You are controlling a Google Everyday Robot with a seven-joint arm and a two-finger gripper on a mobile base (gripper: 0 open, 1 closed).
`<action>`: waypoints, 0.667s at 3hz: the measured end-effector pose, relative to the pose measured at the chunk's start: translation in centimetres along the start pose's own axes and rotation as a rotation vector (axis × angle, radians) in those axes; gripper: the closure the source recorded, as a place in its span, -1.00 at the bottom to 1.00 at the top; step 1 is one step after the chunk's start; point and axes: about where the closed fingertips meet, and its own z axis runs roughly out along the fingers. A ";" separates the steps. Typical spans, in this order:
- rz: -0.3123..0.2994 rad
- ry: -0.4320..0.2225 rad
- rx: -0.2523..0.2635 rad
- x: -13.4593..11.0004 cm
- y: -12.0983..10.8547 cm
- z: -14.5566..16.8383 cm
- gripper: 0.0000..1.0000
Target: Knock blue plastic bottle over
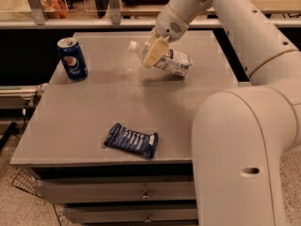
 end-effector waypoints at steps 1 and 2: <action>0.022 -0.035 -0.016 -0.3 0.8 1.2 -0.76; 0.051 -0.027 -0.038 0.2 1.9 2.6 -1.00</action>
Offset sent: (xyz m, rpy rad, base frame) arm -0.0488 0.0085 -0.0356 -0.0046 0.1160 -0.0232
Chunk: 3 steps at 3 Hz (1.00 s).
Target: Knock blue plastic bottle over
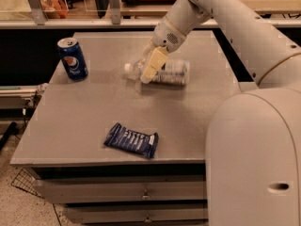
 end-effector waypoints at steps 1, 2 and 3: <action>0.022 0.018 -0.011 0.7 0.9 0.8 -1.00; 0.066 0.013 0.040 2.0 1.4 -0.9 -1.00; 0.140 -0.052 0.182 4.4 2.3 -5.6 -1.00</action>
Offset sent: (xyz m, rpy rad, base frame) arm -0.0204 -0.0507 0.0059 -0.0286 -0.0089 -0.1403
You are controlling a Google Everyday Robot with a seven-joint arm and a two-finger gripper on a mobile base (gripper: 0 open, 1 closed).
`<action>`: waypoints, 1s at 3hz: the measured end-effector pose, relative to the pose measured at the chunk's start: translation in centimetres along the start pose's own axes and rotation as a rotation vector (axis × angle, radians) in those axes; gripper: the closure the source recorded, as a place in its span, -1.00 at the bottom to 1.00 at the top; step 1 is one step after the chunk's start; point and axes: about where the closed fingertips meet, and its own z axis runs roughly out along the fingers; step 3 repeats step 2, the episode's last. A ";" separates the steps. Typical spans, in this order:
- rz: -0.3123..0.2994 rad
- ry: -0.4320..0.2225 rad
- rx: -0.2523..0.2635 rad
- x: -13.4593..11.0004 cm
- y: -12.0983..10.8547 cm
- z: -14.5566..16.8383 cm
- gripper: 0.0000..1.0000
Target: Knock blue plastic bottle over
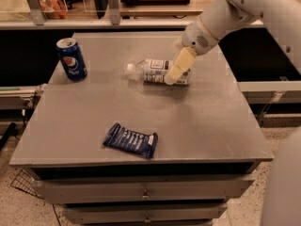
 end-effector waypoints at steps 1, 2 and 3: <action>0.073 -0.136 0.144 2.8 0.1 -4.7 -1.00; 0.136 -0.322 0.245 5.1 1.3 -7.4 -1.00; 0.136 -0.322 0.245 5.1 1.3 -7.4 -1.00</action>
Offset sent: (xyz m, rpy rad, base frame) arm -0.0365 -0.2790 0.0562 0.5381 -0.4188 -0.7805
